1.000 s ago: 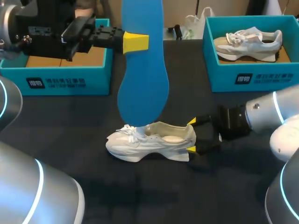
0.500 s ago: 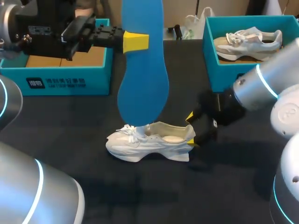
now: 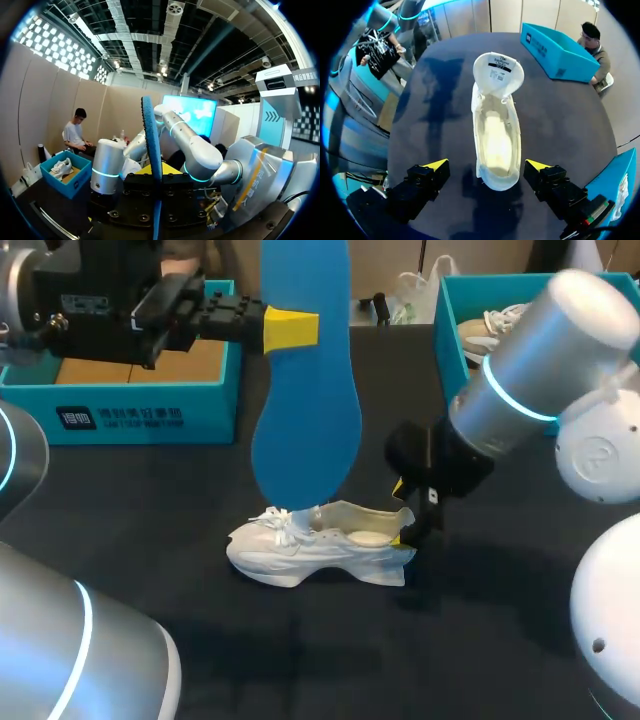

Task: Take the shoe out of the shoebox, open the shoe tongue, remove and reinsert the insole, then place the shoe into the shoebox

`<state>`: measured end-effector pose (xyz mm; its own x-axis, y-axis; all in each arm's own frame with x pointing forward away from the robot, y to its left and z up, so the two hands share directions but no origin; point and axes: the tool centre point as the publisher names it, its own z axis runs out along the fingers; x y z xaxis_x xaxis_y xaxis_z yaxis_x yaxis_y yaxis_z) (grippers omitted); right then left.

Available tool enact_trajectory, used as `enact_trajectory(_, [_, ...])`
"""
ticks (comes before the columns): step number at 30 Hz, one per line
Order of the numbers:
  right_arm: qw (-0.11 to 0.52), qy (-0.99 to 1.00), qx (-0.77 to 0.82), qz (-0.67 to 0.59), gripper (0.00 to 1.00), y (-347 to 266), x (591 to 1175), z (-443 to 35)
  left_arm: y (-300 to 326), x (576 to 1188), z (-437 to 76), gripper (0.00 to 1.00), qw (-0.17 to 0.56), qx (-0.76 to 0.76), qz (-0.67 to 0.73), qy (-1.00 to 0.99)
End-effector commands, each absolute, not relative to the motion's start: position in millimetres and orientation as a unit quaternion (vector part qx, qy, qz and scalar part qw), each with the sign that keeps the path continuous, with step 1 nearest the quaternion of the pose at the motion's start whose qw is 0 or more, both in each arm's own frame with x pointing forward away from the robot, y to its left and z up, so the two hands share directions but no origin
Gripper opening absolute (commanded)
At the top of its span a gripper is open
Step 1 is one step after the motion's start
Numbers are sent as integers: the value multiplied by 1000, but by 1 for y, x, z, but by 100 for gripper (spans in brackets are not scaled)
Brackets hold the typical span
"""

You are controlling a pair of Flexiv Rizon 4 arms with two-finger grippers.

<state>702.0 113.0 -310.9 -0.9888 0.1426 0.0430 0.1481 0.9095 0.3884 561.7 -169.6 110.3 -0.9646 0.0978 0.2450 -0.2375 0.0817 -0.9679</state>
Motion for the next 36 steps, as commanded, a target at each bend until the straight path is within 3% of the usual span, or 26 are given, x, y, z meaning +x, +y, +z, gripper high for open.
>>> enact_trajectory(1, [7, -997, -76, 2, 100, 120, 704, -310, -170, 563, 110, 0, 125, 48, 675, -726])
enact_trajectory(36, [-47, -998, -47, 2, 100, 144, 738, -307, -170, 563, 110, 0, 125, 48, 675, -726])
